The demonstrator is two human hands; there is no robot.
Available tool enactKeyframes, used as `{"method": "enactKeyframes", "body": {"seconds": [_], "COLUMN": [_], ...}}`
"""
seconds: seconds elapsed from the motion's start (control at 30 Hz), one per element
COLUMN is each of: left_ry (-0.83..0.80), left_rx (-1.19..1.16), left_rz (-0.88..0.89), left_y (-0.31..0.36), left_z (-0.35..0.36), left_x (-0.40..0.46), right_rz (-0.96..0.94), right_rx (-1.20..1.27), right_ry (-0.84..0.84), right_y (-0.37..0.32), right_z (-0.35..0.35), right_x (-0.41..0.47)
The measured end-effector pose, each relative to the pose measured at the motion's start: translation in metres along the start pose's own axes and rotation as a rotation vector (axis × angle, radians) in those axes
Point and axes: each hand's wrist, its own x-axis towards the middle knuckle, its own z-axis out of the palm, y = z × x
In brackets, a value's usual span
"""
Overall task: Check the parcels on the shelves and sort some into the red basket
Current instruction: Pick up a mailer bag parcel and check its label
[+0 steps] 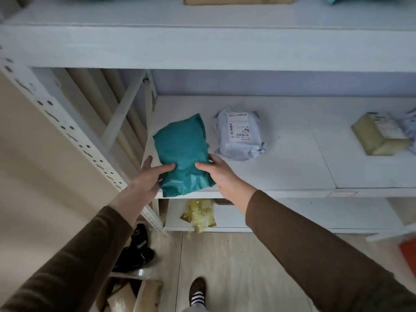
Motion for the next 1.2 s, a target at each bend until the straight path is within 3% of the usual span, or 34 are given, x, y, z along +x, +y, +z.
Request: {"method": "enactKeyframes", "body": {"seconds": [0.1, 0.23, 0.4, 0.63, 0.83, 0.93, 1.0, 1.07, 1.13, 1.2], "left_ry": [-0.175, -0.400, -0.539, -0.581, -0.406, -0.270, -0.183, -0.197, -0.255, -0.304], "left_rx": [-0.095, 0.042, 0.171, 0.189, 0.183, 0.571, 1.006, 1.342, 1.482, 1.505], "left_rz": [-0.034, -0.012, 0.074, 0.072, 0.270, 0.558, 0.986, 1.471, 1.750, 1.880], "left_y": [-0.009, -0.028, -0.062, -0.101, -0.114, -0.114, -0.114, -0.111, -0.109, -0.108], "left_z": [0.011, 0.032, 0.054, 0.068, 0.079, 0.078, 0.074, 0.072, 0.070, 0.069], "left_x": [-0.056, -0.134, -0.205, -0.274, -0.292, -0.290, -0.282, -0.273, -0.269, -0.267], "right_rz": [-0.055, -0.113, -0.149, -0.177, -0.172, -0.107, 0.001, 0.061, 0.087, 0.102], "right_rx": [0.067, 0.051, 0.075, 0.045, -0.100, -0.018, 0.198, 0.395, 0.513, 0.577], "right_ry": [-0.037, -0.074, -0.090, -0.126, -0.007, 0.042, -0.016, -0.079, -0.129, -0.231], "right_y": [0.005, 0.016, 0.034, 0.062, 0.078, 0.081, 0.079, 0.077, 0.075, 0.073], "right_z": [-0.038, -0.089, -0.129, -0.146, -0.157, -0.167, -0.174, -0.179, -0.185, -0.191], "right_x": [-0.059, -0.141, -0.229, -0.308, -0.323, -0.316, -0.309, -0.304, -0.302, -0.301]}}
